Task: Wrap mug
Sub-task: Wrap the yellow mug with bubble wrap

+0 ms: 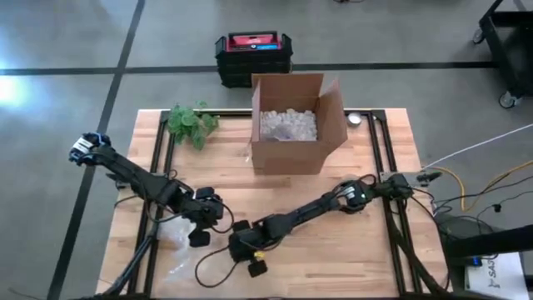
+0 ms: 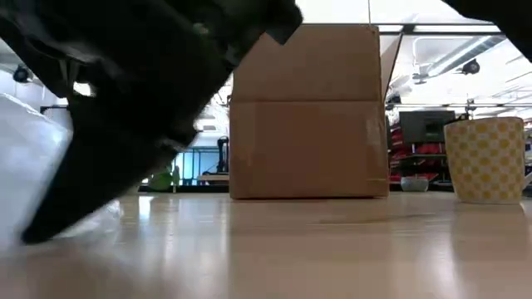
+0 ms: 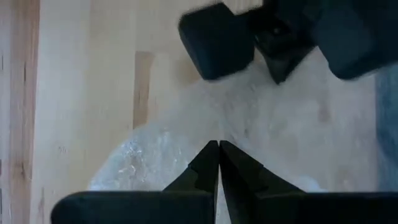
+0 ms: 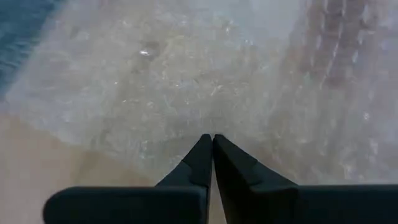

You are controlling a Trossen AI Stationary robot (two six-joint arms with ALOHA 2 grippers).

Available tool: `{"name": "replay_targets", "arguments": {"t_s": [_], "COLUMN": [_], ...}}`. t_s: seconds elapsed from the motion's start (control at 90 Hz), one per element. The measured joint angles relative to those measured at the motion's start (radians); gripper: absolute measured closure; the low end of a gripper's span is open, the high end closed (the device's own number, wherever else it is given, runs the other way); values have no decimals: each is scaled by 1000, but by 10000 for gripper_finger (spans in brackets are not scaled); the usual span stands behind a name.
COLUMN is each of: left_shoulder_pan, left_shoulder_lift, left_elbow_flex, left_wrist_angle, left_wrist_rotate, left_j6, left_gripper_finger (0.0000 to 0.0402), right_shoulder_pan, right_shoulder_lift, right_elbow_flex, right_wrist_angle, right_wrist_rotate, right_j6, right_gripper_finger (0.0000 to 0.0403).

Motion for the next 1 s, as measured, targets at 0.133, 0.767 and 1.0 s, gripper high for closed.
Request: {"name": "replay_targets", "arguments": {"t_s": [0.133,0.767,1.0], "left_shoulder_pan": [0,-17,-35], "left_shoulder_lift": [-1,-1,0], "left_elbow_flex": [0,-105,-232], "left_wrist_angle": [-26,10,212], "left_wrist_rotate": [1,-8,-14], "left_j6": [0,-142,-200], "left_gripper_finger": [402,402,402], "right_shoulder_pan": [-3,2,9], "right_shoulder_lift": [-18,-190,-296], "right_elbow_flex": [2,-70,-72], "right_wrist_angle": [-137,-820,-825], "right_wrist_rotate": [0,212,268], "right_j6": [-30,-63,21], "right_gripper_finger": [402,403,403]}}
